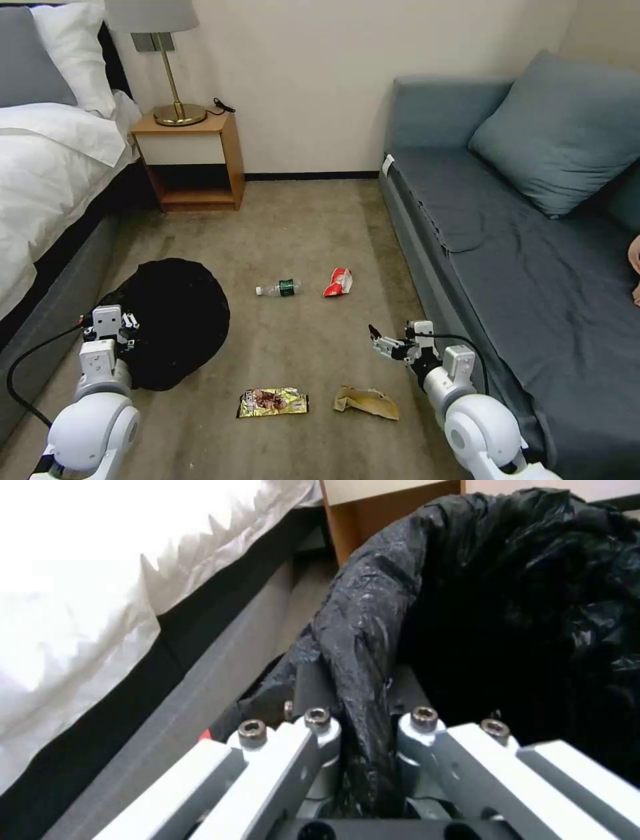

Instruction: Pick up the trash bin, then pick up the garbage on the floor and place it into the trash bin.

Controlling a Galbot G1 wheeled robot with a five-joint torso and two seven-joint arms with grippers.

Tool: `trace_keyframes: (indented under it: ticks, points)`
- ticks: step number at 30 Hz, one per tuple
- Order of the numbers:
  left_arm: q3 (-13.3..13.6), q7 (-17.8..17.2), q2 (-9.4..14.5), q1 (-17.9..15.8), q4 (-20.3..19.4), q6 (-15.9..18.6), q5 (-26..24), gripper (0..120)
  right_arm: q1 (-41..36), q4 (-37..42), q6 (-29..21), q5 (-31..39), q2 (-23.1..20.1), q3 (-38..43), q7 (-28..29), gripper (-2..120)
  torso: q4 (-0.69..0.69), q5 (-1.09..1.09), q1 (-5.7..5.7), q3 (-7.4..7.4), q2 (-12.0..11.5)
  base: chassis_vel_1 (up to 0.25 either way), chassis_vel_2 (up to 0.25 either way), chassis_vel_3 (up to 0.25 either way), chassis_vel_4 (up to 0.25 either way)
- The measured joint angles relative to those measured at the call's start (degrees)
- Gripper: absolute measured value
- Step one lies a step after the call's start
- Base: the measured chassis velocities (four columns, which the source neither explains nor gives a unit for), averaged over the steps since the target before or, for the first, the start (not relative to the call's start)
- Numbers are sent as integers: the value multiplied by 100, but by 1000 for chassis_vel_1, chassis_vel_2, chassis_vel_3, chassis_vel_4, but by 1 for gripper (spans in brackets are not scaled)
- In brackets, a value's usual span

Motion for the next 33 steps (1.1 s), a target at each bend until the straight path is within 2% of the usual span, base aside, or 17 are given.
trace_keyframes:
  ticks: [5,13,23,25,31,33]
  points:
    - [-44,78,-87,103,-134,-79,189,4,788,-297,-316,232,-535,-548,-9,100,1,1,0,0,0,0,0,0,0]
    - [52,15,-212,52,-156,-88,379,4,1773,-853,-404,306,-837,-1407,-191,100,0,0,0,0,0,0,0,0,0]
    - [22,-36,-401,135,-295,-154,572,4,2592,-1248,-457,403,-840,-2313,-459,100,1,-1,0,0,0,0,0,0,0]
    - [1,-22,-469,161,-315,-219,662,4,2906,-1448,-473,371,-773,-2764,-520,100,1,0,0,0,0,0,0,0,0]
    - [-31,41,-491,190,-313,-310,781,4,3208,-1702,-477,294,-609,-3233,-554,100,0,0,0,0,0,0,0,0,0]
    - [-129,110,-444,190,-278,-364,796,4,3445,-1929,-477,247,-452,-3608,-582,100,1,-1,0,0,0,0,0,0,0]
